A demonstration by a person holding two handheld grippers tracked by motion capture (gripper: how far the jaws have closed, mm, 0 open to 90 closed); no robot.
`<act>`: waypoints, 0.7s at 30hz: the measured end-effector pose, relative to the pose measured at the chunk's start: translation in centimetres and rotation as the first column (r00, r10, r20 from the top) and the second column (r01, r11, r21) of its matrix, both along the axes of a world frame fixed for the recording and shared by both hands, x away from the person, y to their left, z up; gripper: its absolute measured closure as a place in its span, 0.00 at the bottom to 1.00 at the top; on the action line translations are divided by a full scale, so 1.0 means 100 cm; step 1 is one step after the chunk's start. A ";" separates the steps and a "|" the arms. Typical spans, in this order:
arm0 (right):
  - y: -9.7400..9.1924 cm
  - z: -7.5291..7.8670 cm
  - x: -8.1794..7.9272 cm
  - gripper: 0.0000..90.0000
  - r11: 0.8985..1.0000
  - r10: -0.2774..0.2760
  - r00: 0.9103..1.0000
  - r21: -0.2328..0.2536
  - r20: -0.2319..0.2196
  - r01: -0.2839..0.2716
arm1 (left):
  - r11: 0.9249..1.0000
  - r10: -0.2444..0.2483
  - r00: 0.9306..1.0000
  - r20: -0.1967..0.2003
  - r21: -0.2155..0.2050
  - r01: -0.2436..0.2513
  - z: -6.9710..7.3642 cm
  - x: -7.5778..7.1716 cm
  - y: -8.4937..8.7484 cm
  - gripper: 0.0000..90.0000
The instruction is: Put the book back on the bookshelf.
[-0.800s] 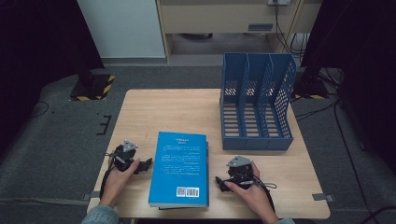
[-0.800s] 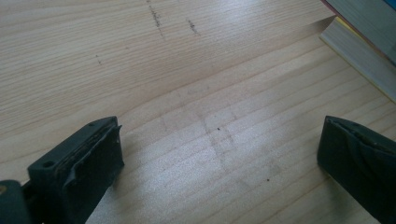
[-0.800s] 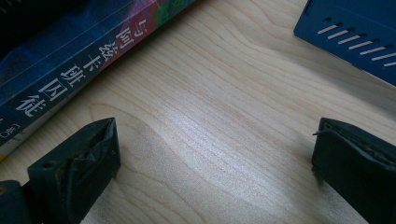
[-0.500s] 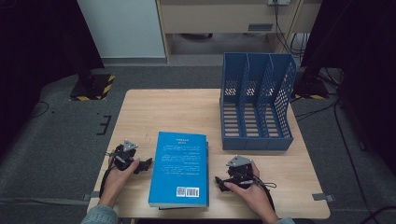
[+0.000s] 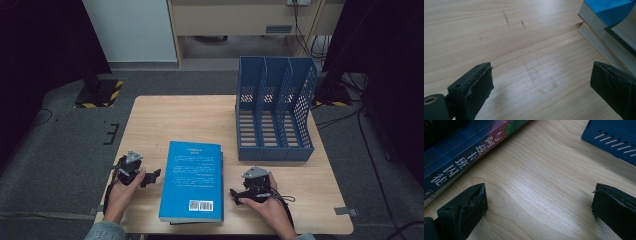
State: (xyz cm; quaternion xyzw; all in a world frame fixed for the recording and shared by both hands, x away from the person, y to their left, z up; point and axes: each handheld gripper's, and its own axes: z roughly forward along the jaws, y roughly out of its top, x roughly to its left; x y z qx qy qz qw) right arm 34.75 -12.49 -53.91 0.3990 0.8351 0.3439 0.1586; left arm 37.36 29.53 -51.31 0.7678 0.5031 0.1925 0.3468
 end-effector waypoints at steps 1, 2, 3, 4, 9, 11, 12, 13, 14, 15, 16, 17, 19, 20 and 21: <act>0.000 0.000 0.000 0.01 1.000 -0.002 1.000 0.000 0.000 0.002 | 1.000 -0.001 1.000 -0.002 -0.006 0.001 0.001 -0.002 0.000 0.04; 0.000 0.000 0.000 0.01 1.000 -0.002 1.000 0.000 0.000 0.002 | 1.000 -0.003 1.000 -0.003 -0.018 0.003 0.003 -0.004 0.000 0.04; 0.000 0.000 0.000 0.01 1.000 -0.002 1.000 0.000 0.000 0.002 | 1.000 -0.003 1.000 -0.003 -0.018 0.003 0.003 -0.004 0.000 0.04; 0.000 0.000 0.000 0.01 1.000 -0.003 1.000 0.000 0.000 0.003 | 1.000 -0.004 1.000 0.000 -0.022 0.004 0.006 -0.008 0.001 0.04; 0.000 0.000 0.000 0.01 1.000 -0.006 1.000 0.000 0.000 0.006 | 0.999 -0.024 1.000 0.005 -0.039 0.024 0.014 -0.021 0.001 0.05; 0.001 0.000 0.000 0.01 1.000 -0.011 1.000 0.000 -0.001 0.011 | 0.998 -0.034 0.999 0.008 -0.044 0.035 0.016 -0.025 0.001 0.05; 0.001 0.000 -0.001 0.01 1.000 -0.015 1.000 0.001 0.000 0.015 | 0.998 -0.042 0.999 0.002 -0.046 0.042 0.017 -0.026 0.001 0.05; 0.001 0.000 -0.001 0.01 1.000 -0.015 1.000 0.001 0.000 0.015 | 0.998 -0.042 0.999 0.002 -0.046 0.042 0.017 -0.026 0.001 0.05; 0.001 0.001 -0.002 0.02 1.000 -0.018 1.000 0.001 -0.002 0.018 | 0.997 -0.057 0.998 -0.004 -0.051 0.057 0.017 -0.026 -0.001 0.04; 0.001 0.001 -0.002 0.03 1.000 -0.015 1.000 -0.003 -0.003 0.015 | 0.997 -0.057 0.998 -0.004 -0.051 0.057 0.017 -0.026 -0.001 0.05; 0.001 0.002 -0.002 0.03 1.000 -0.013 1.000 -0.004 -0.010 0.013 | 0.997 -0.069 0.998 -0.005 -0.041 0.069 0.019 -0.025 -0.003 0.04; 0.001 0.002 -0.003 0.04 1.000 -0.009 1.000 -0.007 -0.011 0.009 | 0.996 -0.071 0.997 -0.001 -0.046 0.071 0.021 -0.025 -0.003 0.05; 0.001 0.004 -0.003 0.06 1.000 0.010 1.000 -0.009 -0.014 -0.011 | 0.996 -0.071 0.997 0.008 -0.054 0.071 0.024 -0.026 -0.003 0.05; 0.001 0.005 -0.004 0.05 1.000 0.027 1.000 -0.012 -0.015 -0.027 | 0.996 -0.071 0.997 0.016 -0.052 0.072 0.026 -0.026 -0.002 0.05; 0.001 0.006 -0.005 0.05 0.999 0.034 0.999 -0.004 -0.015 -0.034 | 0.996 -0.071 0.997 0.016 -0.052 0.072 0.026 -0.026 -0.002 0.05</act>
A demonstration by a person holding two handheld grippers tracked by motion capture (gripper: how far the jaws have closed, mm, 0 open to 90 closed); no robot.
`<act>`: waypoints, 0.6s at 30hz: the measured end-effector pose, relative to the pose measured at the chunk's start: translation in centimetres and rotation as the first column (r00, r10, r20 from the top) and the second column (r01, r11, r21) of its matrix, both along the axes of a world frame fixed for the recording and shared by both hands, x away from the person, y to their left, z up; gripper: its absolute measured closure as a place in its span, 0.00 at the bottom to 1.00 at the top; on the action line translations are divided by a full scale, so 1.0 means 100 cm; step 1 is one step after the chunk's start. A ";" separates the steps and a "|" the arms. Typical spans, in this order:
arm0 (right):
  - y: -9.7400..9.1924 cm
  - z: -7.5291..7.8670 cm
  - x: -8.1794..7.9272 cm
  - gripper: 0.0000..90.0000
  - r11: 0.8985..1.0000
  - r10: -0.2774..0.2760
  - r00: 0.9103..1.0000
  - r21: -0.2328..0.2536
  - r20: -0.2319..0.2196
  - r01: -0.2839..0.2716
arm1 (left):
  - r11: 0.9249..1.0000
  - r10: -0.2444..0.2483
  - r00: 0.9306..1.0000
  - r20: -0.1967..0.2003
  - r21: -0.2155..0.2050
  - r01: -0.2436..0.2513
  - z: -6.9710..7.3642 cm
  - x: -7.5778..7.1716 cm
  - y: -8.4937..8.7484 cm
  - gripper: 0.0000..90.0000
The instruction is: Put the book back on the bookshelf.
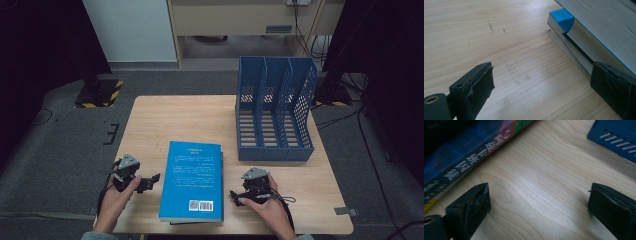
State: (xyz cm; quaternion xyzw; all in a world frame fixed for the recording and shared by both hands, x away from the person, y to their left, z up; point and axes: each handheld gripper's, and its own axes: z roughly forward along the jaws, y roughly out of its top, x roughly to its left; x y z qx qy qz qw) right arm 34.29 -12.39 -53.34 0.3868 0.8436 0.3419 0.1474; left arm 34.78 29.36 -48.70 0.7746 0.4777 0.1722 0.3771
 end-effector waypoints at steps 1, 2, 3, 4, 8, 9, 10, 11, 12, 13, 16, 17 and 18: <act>0.001 0.002 -0.002 0.06 1.000 0.009 1.000 0.008 0.002 -0.009 | 1.000 0.001 1.000 0.001 -0.008 -0.001 0.002 -0.001 0.002 0.05; 0.001 0.002 -0.002 0.06 1.000 0.009 1.000 0.008 0.002 -0.009 | 1.000 0.001 1.000 0.001 -0.008 -0.001 0.002 -0.001 0.002 0.05; 0.001 0.003 -0.003 0.06 1.000 0.016 1.000 0.013 0.007 -0.016 | 1.000 0.005 1.000 0.000 -0.022 -0.005 0.004 -0.002 0.004 0.05; 0.001 0.008 -0.007 0.08 0.999 0.039 0.999 0.025 0.008 -0.039 | 1.000 0.008 1.000 0.000 -0.030 -0.008 0.006 -0.003 0.007 0.05; -0.002 0.017 -0.014 0.10 0.998 0.039 0.999 0.049 0.006 -0.040 | 0.999 0.005 1.000 0.000 -0.043 -0.005 0.009 -0.006 0.009 0.05; -0.003 0.023 -0.016 0.10 0.998 0.034 0.999 0.051 0.009 -0.034 | 0.998 -0.010 1.000 0.005 -0.058 0.010 0.012 -0.009 0.009 0.05; -0.003 0.029 -0.018 0.12 0.998 0.043 0.999 0.047 0.027 -0.044 | 0.998 -0.016 1.000 0.006 -0.059 0.016 0.015 -0.011 0.008 0.05; -0.003 0.037 -0.020 0.12 0.997 0.049 0.999 0.062 0.022 -0.051 | 0.998 -0.014 1.000 0.005 -0.055 0.014 0.017 -0.013 0.006 0.05; -0.002 0.045 -0.021 0.12 0.996 0.053 0.998 0.066 0.032 -0.055 | 0.999 -0.013 1.000 0.004 -0.035 0.013 0.021 -0.016 0.004 0.05; 0.000 0.054 -0.022 0.12 0.996 0.071 0.996 0.051 0.056 -0.074 | 1.000 -0.013 1.000 0.008 -0.020 0.013 0.026 -0.019 0.001 0.05; 0.009 0.076 -0.024 0.11 0.993 0.111 0.990 0.029 0.088 -0.114 | 1.000 -0.015 1.000 0.024 -0.026 0.016 0.039 -0.025 -0.005 0.05; 0.009 0.076 -0.024 0.11 0.993 0.111 0.990 0.029 0.088 -0.114 | 1.000 -0.015 1.000 0.024 -0.026 0.016 0.039 -0.025 -0.005 0.05; 0.012 0.082 -0.023 0.11 0.991 0.128 0.987 0.023 0.097 -0.131 | 0.999 -0.025 0.999 0.027 -0.037 0.026 0.043 -0.026 -0.008 0.05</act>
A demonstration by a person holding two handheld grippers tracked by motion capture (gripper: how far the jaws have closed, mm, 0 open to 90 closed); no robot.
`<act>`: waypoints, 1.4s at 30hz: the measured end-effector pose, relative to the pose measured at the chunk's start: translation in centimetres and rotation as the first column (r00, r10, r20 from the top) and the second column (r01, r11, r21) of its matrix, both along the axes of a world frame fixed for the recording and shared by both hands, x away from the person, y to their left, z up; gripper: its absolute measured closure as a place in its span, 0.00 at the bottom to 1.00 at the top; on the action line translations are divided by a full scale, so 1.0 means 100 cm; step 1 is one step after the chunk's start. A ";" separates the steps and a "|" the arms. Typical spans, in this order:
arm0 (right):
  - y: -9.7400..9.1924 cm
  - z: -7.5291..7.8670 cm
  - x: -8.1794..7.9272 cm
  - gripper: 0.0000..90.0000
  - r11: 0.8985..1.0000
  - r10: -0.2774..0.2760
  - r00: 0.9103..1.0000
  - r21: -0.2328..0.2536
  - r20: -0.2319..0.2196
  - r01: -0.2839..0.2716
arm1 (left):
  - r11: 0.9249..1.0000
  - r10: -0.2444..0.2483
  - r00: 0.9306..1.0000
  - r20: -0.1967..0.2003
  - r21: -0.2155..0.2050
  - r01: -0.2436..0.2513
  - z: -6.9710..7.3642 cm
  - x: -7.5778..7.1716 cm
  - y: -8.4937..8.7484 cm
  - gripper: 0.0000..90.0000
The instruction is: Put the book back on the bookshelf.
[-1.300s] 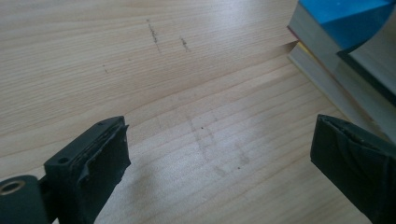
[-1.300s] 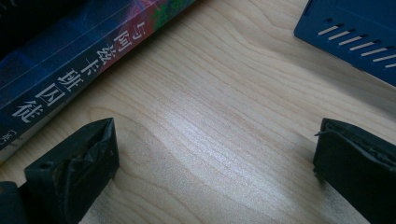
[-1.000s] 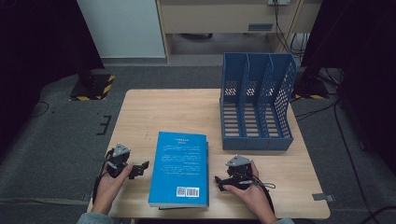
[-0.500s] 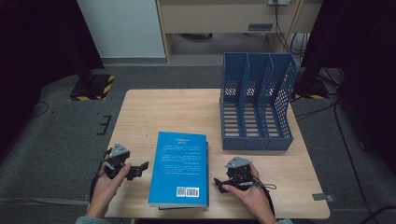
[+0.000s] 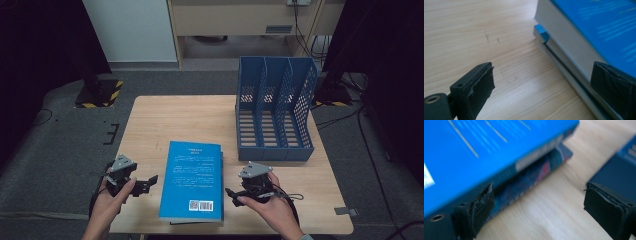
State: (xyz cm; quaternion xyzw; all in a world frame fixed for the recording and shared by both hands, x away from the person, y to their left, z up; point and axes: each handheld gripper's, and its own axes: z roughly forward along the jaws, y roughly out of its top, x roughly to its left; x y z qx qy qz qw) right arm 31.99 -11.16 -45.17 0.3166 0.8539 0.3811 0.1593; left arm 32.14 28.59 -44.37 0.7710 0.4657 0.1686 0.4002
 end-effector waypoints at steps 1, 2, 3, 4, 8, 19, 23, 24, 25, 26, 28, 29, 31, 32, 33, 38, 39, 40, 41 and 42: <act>0.007 0.011 0.003 0.10 1.000 0.024 1.000 -0.007 0.006 -0.024 | 0.999 -0.035 0.999 -0.008 -0.017 0.035 0.006 0.000 -0.005 0.05; 0.010 0.014 0.005 0.10 1.000 0.031 1.000 -0.005 0.006 -0.031 | 0.999 -0.049 0.999 -0.012 -0.024 0.048 0.008 0.001 -0.010 0.05; 0.013 0.017 0.006 0.10 0.999 0.040 0.999 -0.004 0.004 -0.040 | 0.998 -0.059 0.998 -0.008 -0.016 0.059 0.009 0.002 -0.013 0.05; 0.013 0.017 0.006 0.10 0.999 0.040 0.999 -0.004 0.004 -0.040 | 0.998 -0.059 0.998 -0.008 -0.016 0.059 0.009 0.002 -0.013 0.05; 0.028 0.022 0.012 0.08 0.996 0.092 0.995 0.010 -0.027 -0.092 | 0.994 -0.106 0.994 -0.018 -0.041 0.105 0.005 0.003 -0.033 0.08; 0.049 0.013 0.020 0.11 0.986 0.166 0.982 0.023 -0.087 -0.165 | 0.984 -0.171 0.981 -0.087 -0.066 0.165 -0.004 0.011 -0.062 0.14; 0.049 0.011 0.025 0.08 0.985 0.173 0.978 0.039 -0.115 -0.170 | 0.984 -0.170 0.981 -0.097 -0.076 0.163 -0.005 0.014 -0.063 0.14; 0.049 0.011 0.025 0.08 0.985 0.173 0.978 0.039 -0.115 -0.170 | 0.984 -0.170 0.981 -0.097 -0.076 0.163 -0.005 0.014 -0.063 0.14; 0.048 0.009 0.027 0.06 0.982 0.188 0.975 0.045 -0.119 -0.184 | 0.983 -0.172 0.981 -0.093 -0.079 0.165 -0.006 0.015 -0.065 0.14; 0.048 0.009 0.028 0.06 0.981 0.195 0.973 0.048 -0.120 -0.190 | 0.982 -0.176 0.981 -0.088 -0.079 0.169 -0.006 0.016 -0.065 0.14; 0.047 0.008 0.030 0.03 0.979 0.201 0.971 0.056 -0.131 -0.195 | 0.982 -0.178 0.980 -0.087 -0.083 0.171 -0.006 0.017 -0.066 0.14; 0.047 0.006 0.031 0.02 0.978 0.207 0.969 0.065 -0.133 -0.200 | 0.980 -0.184 0.979 -0.085 -0.087 0.176 -0.007 0.018 -0.067 0.14; 0.048 0.004 0.032 0.01 0.979 0.195 0.969 0.080 -0.149 -0.185 | 0.980 -0.187 0.979 -0.085 -0.087 0.179 -0.007 0.019 -0.067 0.14; 0.048 0.004 0.032 0.01 0.979 0.195 0.969 0.080 -0.149 -0.185 | 0.980 -0.187 0.979 -0.085 -0.087 0.179 -0.007 0.019 -0.067 0.14; 0.047 0.003 0.033 0.00 0.982 0.182 0.969 0.082 -0.168 -0.170 | 0.979 -0.191 0.978 -0.086 -0.089 0.183 -0.007 0.020 -0.067 0.14; 0.047 0.003 0.036 0.00 0.985 0.165 0.965 0.080 -0.202 -0.152 | 0.974 -0.205 0.973 -0.104 -0.119 0.192 -0.011 0.025 -0.065 0.11; 0.047 0.003 0.037 0.00 0.985 0.165 0.965 0.078 -0.205 -0.152 | 0.973 -0.208 0.972 -0.111 -0.127 0.194 -0.012 0.026 -0.065 0.10; 0.048 0.003 0.037 0.00 0.986 0.159 0.965 0.079 -0.207 -0.146 | 0.972 -0.208 0.971 -0.116 -0.136 0.192 -0.013 0.028 -0.065 0.08; 0.048 0.003 0.037 0.00 0.987 0.154 0.965 0.080 -0.211 -0.140 | 0.971 -0.210 0.970 -0.120 -0.139 0.193 -0.014 0.029 -0.065 0.07; 0.048 0.003 0.037 0.00 0.988 0.149 0.965 0.080 -0.215 -0.135 | 0.971 -0.211 0.970 -0.119 -0.139 0.194 -0.014 0.029 -0.065 0.06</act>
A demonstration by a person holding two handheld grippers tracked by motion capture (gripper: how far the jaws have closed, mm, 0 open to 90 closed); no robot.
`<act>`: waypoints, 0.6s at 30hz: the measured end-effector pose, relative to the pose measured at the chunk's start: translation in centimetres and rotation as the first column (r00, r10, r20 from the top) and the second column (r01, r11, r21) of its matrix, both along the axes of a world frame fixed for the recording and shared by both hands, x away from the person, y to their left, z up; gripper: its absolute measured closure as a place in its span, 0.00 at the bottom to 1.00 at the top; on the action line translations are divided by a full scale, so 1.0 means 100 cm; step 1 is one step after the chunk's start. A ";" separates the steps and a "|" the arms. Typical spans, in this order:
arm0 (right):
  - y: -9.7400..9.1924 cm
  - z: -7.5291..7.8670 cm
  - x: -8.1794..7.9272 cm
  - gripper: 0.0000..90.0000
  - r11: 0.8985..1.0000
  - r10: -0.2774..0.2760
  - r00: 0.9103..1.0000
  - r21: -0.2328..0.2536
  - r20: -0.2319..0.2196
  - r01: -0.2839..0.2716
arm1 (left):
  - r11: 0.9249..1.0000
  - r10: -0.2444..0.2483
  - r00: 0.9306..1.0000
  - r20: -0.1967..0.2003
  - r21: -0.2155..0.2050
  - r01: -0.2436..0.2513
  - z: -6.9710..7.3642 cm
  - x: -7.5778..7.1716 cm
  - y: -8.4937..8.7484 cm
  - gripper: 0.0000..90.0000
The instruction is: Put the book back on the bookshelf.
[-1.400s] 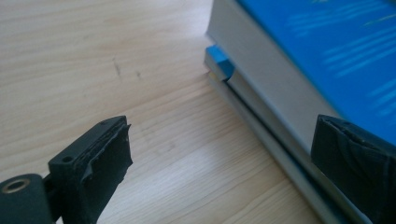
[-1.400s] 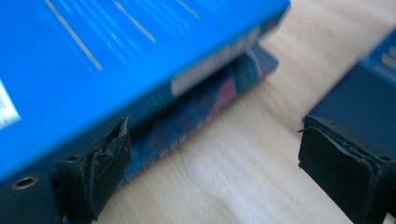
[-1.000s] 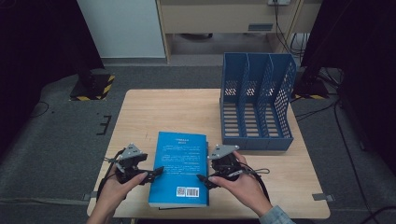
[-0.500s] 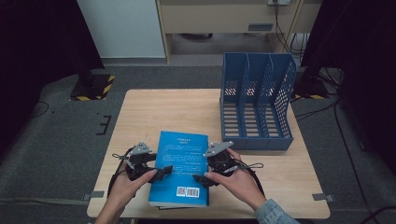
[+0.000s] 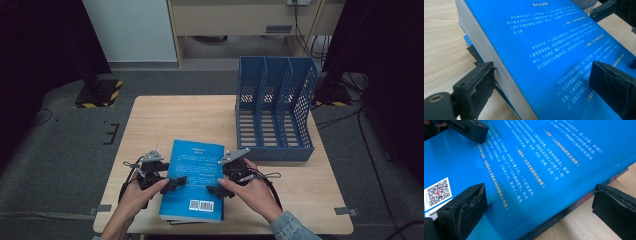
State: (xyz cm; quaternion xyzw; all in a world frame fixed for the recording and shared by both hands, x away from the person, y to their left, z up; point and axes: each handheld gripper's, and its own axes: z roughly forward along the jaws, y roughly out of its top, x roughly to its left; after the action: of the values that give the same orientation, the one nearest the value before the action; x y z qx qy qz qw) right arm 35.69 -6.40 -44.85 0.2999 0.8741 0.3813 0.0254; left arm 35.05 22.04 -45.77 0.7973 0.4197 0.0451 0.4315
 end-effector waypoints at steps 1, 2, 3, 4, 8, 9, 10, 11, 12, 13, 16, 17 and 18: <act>0.000 0.000 -0.001 0.00 1.000 -0.009 1.000 0.002 -0.012 0.009 | 1.000 -0.002 1.000 -0.001 0.003 0.002 0.000 0.000 0.000 0.06; 0.000 0.000 -0.001 0.00 1.000 -0.009 1.000 0.002 -0.012 0.009 | 1.000 -0.002 1.000 -0.001 0.003 0.002 0.000 0.000 0.000 0.05; -0.002 -0.003 -0.001 0.01 0.999 -0.026 0.999 0.021 -0.025 0.026 | 1.000 -0.005 1.000 0.000 0.003 0.005 0.000 0.001 -0.001 0.05; -0.003 -0.004 0.000 0.01 0.999 -0.029 0.999 0.031 -0.043 0.030 | 1.000 -0.007 1.000 0.000 0.003 0.007 0.000 0.002 -0.001 0.04; -0.008 -0.012 0.004 0.01 0.995 -0.032 0.993 0.092 -0.115 0.043 | 1.000 -0.009 1.000 -0.001 0.001 0.009 -0.001 0.004 -0.002 0.02; -0.009 -0.014 0.006 0.00 0.994 -0.028 0.991 0.105 -0.129 0.042 | 1.000 -0.013 1.000 -0.002 -0.004 0.013 -0.002 0.005 -0.002 0.02; -0.010 -0.015 0.007 0.00 0.993 -0.026 0.989 0.115 -0.145 0.042 | 1.000 -0.012 1.000 -0.002 -0.004 0.012 -0.002 0.006 -0.003 0.02; -0.010 -0.016 0.008 0.00 0.992 -0.027 0.986 0.120 -0.164 0.047 | 1.000 -0.013 1.000 -0.002 -0.002 0.013 -0.002 0.006 -0.003 0.02; -0.010 -0.017 0.009 0.00 0.991 -0.026 0.984 0.126 -0.176 0.048 | 1.000 -0.014 1.000 -0.003 -0.001 0.014 -0.002 0.006 -0.003 0.01; -0.011 -0.018 0.010 0.00 0.990 -0.025 0.983 0.132 -0.184 0.050 | 1.000 -0.016 1.000 -0.003 0.001 0.016 -0.002 0.007 -0.003 0.01; -0.013 -0.021 0.013 0.00 0.987 -0.017 0.978 0.154 -0.206 0.050 | 1.000 -0.020 1.000 -0.005 0.000 0.020 -0.002 0.007 -0.003 0.01; -0.013 -0.023 0.014 0.00 0.985 -0.017 0.975 0.166 -0.220 0.055 | 1.000 -0.025 1.000 -0.007 -0.004 0.025 -0.003 0.008 -0.003 0.00; -0.014 -0.025 0.015 0.00 0.982 -0.015 0.972 0.177 -0.235 0.058 | 1.000 -0.027 1.000 -0.008 -0.004 0.027 -0.003 0.009 -0.003 0.00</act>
State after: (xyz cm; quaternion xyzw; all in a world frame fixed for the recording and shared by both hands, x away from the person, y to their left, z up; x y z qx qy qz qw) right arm 37.18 -7.82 -47.33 0.3597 0.8265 0.4217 -0.0977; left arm 35.97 21.75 -46.07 0.8023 0.4106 0.0351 0.4319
